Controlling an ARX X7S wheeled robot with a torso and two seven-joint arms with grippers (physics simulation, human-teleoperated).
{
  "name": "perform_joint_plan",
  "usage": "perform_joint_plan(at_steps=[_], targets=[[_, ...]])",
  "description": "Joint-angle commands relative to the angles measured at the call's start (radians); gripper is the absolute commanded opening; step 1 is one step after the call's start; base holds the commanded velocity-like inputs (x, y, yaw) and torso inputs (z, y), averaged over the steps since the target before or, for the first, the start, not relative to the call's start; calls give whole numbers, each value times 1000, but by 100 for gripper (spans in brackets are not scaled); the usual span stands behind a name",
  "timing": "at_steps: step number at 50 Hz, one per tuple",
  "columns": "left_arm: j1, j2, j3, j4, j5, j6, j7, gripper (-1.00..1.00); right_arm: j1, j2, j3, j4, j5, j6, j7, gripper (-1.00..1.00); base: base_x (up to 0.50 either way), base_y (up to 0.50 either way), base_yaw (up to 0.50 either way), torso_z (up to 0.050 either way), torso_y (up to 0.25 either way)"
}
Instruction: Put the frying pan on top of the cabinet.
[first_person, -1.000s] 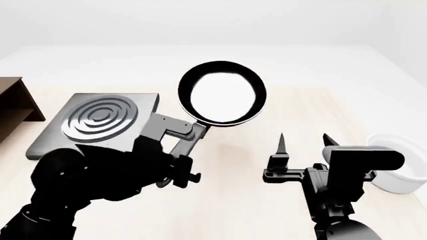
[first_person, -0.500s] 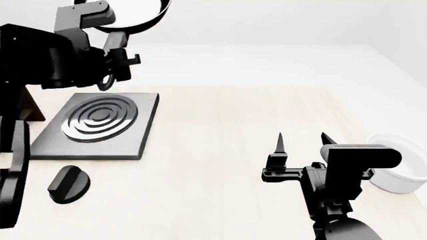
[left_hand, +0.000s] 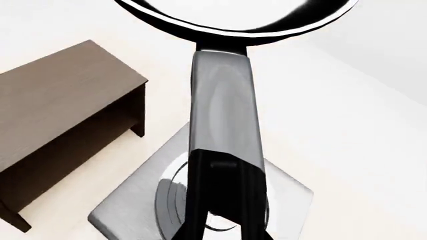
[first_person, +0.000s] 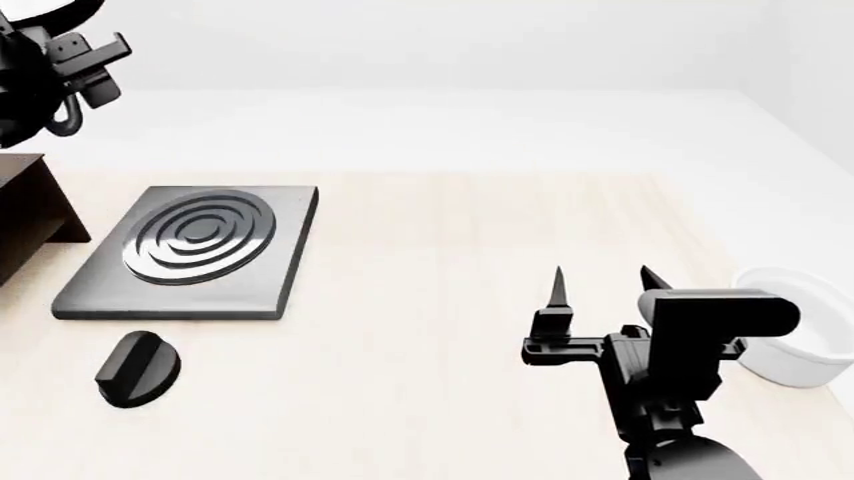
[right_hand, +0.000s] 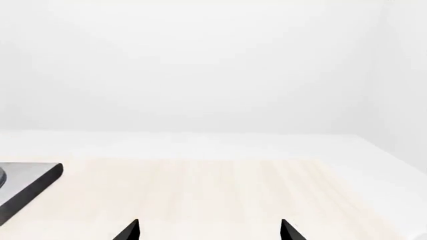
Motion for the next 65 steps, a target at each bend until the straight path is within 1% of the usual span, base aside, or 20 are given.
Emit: perform_joint_plan(at_steps=[1, 2, 6, 11, 12, 14, 19, 22, 30, 36, 43, 51, 65], targets=[[-45, -40, -179, -21, 170, 93, -180, -100, -4, 6, 0, -3, 3, -2, 6, 100, 0, 0, 0, 0, 0], [-40, -46, -197, -21, 207, 110, -204, -100, -4, 6, -1, -2, 3, -4, 6, 100, 0, 0, 0, 0, 0], [-24, -53, -312, -21, 315, 107, -226, -100, -3, 7, -2, -2, 4, -5, 8, 100, 0, 0, 0, 0, 0], [4, -67, -463, -21, 443, 113, -227, -100, -2, 9, -4, -2, 4, -4, 11, 100, 0, 0, 0, 0, 2], [6, -63, -461, -21, 490, 101, -238, -100, -4, 10, -4, -3, 4, -6, 11, 100, 0, 0, 0, 0, 0], [8, -65, -516, -21, 521, 108, -221, -100, -5, 10, -5, -3, 5, -7, 12, 100, 0, 0, 0, 0, 0], [11, -61, -587, -21, 611, 109, -206, -100, -7, 11, -8, 0, 4, -12, 13, 100, 0, 0, -1, 0, 2], [22, -66, -630, -21, 646, 119, -218, -100, -10, 12, -9, 1, 3, -15, 14, 100, 0, 0, -1, 0, 0], [30, -66, -691, -21, 706, 115, -199, -100, -10, 13, -12, 5, 4, -19, 17, 100, 0, 0, -1, 1, 0], [40, -71, -719, -21, 731, 114, -211, -100, -12, 14, -16, 10, 3, -26, 18, 100, 0, 0, 0, 0, -24], [41, -70, -729, -21, 746, 113, -197, -100, -11, 16, -17, 11, 5, -27, 21, 100, 2, 0, -1, 0, -250], [46, -72, -740, -21, 756, 113, -209, -100, -13, 19, -18, 10, 7, -30, 24, 100, 0, 0, 0, 0, -3], [50, -77, -767, -21, 752, 125, -236, -100, -7, 24, -25, 14, 8, -27, 30, 100, 0, 0, -1, -1, -243]])
